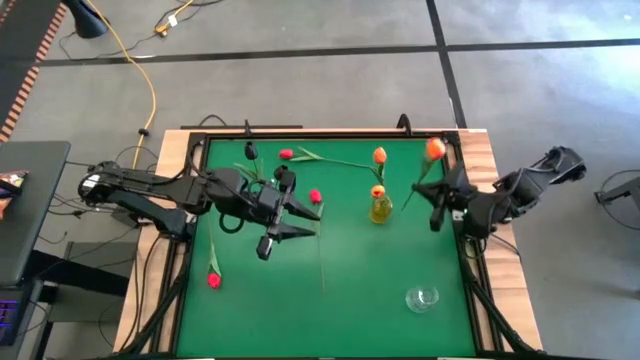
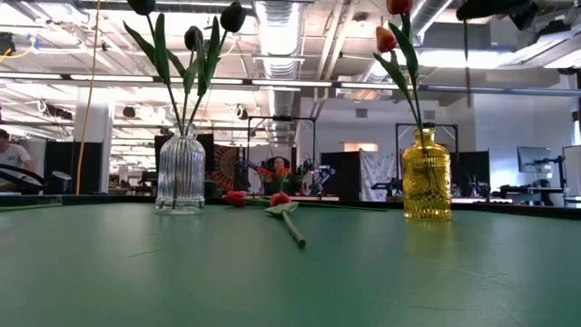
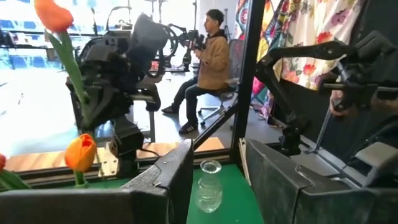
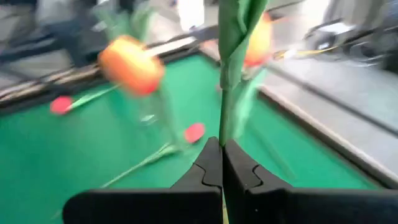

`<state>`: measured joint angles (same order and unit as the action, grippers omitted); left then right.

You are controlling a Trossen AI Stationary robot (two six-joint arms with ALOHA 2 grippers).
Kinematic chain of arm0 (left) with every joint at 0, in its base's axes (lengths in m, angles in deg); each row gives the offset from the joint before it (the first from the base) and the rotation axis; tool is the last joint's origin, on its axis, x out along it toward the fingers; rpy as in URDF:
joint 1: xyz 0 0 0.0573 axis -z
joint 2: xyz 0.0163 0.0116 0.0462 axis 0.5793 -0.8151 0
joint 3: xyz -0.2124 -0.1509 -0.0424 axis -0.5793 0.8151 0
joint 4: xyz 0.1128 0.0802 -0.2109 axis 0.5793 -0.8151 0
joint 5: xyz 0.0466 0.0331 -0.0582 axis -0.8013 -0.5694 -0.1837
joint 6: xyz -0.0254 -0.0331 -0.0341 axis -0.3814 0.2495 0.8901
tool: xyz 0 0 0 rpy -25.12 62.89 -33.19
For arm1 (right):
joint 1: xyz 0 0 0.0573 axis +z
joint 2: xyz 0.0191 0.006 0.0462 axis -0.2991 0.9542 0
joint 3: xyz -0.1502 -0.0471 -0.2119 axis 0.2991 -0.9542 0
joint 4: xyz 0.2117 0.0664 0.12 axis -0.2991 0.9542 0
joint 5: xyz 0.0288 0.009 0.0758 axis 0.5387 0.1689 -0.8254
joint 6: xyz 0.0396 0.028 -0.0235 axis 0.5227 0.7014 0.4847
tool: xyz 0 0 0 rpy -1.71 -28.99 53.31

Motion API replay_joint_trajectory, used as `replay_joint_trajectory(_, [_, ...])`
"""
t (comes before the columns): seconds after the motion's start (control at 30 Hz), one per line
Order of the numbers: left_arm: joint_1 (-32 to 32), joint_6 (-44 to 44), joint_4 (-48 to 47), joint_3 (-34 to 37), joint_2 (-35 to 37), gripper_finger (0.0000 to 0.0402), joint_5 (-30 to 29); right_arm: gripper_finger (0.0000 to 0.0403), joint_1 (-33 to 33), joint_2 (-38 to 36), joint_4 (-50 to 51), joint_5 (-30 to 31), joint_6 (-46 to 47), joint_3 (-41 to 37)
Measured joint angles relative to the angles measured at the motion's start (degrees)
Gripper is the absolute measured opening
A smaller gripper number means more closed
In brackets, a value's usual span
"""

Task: Sort flowers into vase by color
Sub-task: Put the orange tulip into the yellow vase

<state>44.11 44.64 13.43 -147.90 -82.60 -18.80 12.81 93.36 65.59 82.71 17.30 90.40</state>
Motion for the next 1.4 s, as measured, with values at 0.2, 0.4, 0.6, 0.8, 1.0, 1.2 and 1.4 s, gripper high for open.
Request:
replay_joint_trajectory(0.2, [0.0,-0.1,0.1,0.0,0.0,0.0137,-1.1,0.002,-5.9,-0.8,-0.6,3.7,1.3,-0.3])
replay_joint_trajectory(0.4, [0.0,-0.2,0.1,0.0,0.0,0.0137,-1.1,0.002,-12.0,-0.7,-11.0,1.4,-0.6,-6.8])
replay_joint_trajectory(0.6, [0.0,0.1,-0.3,0.0,0.0,0.0137,-1.1,0.002,-15.1,-0.7,-16.9,-3.1,-2.4,-9.2])
replay_joint_trajectory(0.8, [0.0,0.7,-1.3,0.0,0.0,0.0137,-1.1,0.002,-16.6,-0.6,-19.2,-3.9,-5.0,-9.2])
replay_joint_trajectory(1.0, [0.0,0.8,-1.3,0.0,0.0,0.0137,-2.1,0.002,-17.5,1.8,-19.1,-4.9,-5.0,-9.2])
replay_joint_trajectory(1.2, [0.0,0.8,-1.5,0.0,0.0,0.0137,-2.2,0.002,-17.7,4.2,-19.3,-6.0,-4.5,-9.2])
replay_joint_trajectory(1.4, [0.0,0.8,-2.4,0.0,0.0,0.0137,-2.5,0.002,-17.7,6.8,-19.3,-5.8,-4.8,-9.2])
